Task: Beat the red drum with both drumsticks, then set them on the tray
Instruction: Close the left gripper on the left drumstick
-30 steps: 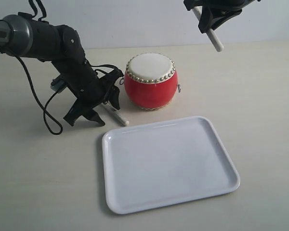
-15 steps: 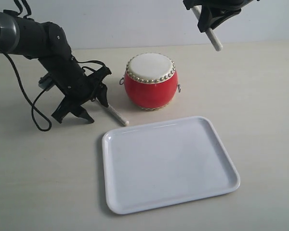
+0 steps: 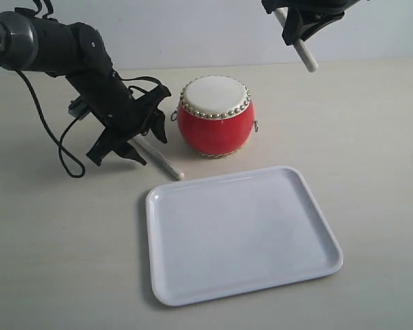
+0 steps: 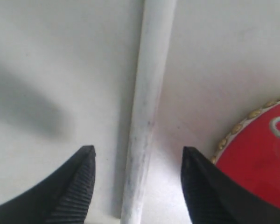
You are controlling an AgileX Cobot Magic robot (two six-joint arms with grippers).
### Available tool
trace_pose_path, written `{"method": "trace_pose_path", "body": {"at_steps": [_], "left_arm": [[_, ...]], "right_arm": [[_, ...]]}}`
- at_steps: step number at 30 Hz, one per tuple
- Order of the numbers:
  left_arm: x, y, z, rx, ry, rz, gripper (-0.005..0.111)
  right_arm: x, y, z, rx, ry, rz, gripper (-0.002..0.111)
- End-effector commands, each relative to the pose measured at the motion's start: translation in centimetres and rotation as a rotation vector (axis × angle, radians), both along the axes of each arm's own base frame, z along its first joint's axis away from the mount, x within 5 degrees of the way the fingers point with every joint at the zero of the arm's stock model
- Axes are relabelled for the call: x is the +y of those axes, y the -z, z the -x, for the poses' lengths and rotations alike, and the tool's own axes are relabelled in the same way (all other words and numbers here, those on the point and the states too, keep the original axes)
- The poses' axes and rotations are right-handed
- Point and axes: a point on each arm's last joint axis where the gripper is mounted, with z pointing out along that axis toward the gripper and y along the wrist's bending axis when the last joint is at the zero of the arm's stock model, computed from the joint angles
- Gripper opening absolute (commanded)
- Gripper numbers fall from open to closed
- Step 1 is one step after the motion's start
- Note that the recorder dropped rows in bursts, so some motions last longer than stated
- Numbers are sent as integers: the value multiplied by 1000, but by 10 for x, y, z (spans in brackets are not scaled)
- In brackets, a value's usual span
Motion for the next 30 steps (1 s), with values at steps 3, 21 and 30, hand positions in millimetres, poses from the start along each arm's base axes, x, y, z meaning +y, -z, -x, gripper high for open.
{"method": "trace_pose_path", "body": {"at_steps": [3,21,30], "left_arm": [[-1,-28,-10,-33,70,-62,54],[-20,-6,-6,23,89,-126,59],[-24,8,-10,21,66,-98,58]], "right_arm": [[-2,-4,-2,-23,2,-6,0],[-1,-4,-1,-7,5,-22,0],[-1,-4,-1,-7,5,-22,0]]}}
